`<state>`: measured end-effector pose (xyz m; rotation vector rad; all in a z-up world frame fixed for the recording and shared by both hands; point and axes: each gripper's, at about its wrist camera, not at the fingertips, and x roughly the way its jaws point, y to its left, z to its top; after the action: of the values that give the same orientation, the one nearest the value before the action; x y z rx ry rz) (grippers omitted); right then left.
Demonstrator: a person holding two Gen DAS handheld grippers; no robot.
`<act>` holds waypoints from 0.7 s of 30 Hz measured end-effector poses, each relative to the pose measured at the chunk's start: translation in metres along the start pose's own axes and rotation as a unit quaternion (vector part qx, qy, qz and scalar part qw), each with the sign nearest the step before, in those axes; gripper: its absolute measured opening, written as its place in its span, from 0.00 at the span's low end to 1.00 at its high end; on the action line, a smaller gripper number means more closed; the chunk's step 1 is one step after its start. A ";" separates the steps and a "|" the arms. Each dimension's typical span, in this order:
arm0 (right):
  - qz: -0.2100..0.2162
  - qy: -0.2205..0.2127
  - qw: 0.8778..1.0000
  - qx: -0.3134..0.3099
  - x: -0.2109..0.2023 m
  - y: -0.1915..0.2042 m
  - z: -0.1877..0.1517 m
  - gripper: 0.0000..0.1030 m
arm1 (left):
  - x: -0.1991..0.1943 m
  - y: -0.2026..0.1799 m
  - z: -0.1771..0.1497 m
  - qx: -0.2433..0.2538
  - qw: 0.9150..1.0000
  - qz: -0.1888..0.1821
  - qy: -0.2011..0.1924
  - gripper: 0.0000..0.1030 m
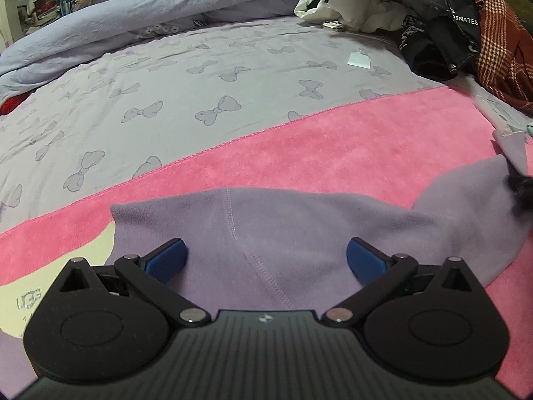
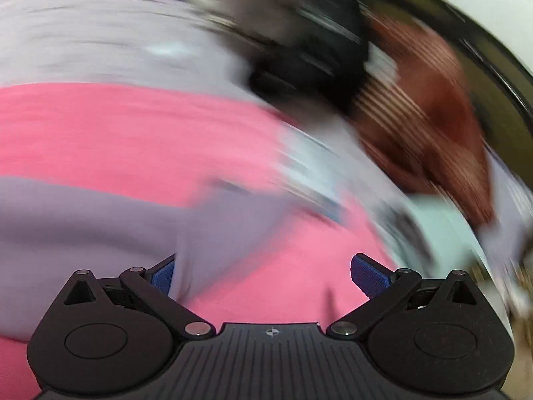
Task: Fold clothes
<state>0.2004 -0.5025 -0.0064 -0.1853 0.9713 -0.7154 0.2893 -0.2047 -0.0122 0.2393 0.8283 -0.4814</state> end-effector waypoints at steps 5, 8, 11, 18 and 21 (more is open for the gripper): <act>-0.184 0.083 0.979 -0.028 0.028 -0.061 -0.025 1.00 | -0.002 -0.002 -0.006 -0.001 1.000 0.004 -0.018 1.00; -0.103 0.067 0.992 0.039 0.013 -0.087 -0.027 1.00 | -0.003 -0.002 -0.008 -0.001 1.000 0.004 -0.023 1.00; 0.039 0.020 0.996 0.076 -0.006 -0.075 -0.008 1.00 | -0.003 -0.002 -0.008 -0.002 1.000 0.004 -0.024 1.00; 0.131 -0.016 0.991 -0.019 0.011 -0.001 0.037 0.83 | 0.001 0.010 0.032 0.007 1.000 -0.005 -0.006 1.00; 0.142 0.019 0.989 0.046 0.030 -0.015 0.033 0.81 | 0.010 0.016 0.052 0.027 0.999 -0.024 -0.006 1.00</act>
<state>0.2302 -0.5382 -0.0012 0.0471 0.9752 -0.5017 0.3366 -0.2145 0.0151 0.2663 0.8113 -0.5500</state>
